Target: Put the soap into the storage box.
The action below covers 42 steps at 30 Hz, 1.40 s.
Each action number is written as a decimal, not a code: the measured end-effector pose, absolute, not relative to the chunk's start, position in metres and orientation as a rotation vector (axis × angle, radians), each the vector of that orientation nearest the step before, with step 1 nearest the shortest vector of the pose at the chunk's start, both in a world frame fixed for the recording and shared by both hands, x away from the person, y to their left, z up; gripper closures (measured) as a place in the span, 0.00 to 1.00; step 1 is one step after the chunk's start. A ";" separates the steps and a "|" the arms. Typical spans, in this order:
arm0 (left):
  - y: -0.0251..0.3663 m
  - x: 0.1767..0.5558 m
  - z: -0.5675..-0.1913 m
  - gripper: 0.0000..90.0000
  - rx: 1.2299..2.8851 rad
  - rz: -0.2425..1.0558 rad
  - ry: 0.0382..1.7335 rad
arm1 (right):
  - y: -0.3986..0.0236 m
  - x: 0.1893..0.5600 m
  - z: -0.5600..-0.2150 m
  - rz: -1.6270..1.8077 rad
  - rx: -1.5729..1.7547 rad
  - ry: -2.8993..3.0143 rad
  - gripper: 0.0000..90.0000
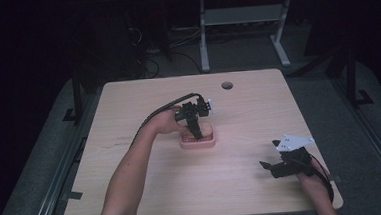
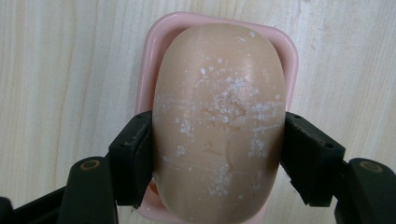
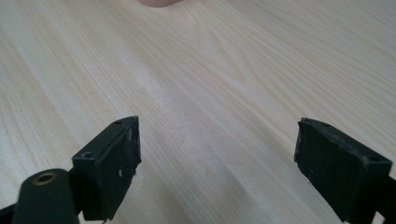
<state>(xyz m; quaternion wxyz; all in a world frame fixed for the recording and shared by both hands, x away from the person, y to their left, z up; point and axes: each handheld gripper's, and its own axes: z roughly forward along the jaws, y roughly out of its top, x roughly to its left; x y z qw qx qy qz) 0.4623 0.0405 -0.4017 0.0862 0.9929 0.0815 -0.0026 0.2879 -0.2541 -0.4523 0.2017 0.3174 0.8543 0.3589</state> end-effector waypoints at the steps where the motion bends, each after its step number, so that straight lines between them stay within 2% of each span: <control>1: 0.040 0.463 -0.403 0.35 2.963 -0.013 0.246 | -0.254 0.288 -0.452 1.002 0.885 2.387 0.16; 42: 0.045 0.466 -0.413 0.35 2.996 -0.038 0.264 | -0.256 0.289 -0.452 0.987 0.857 2.387 0.16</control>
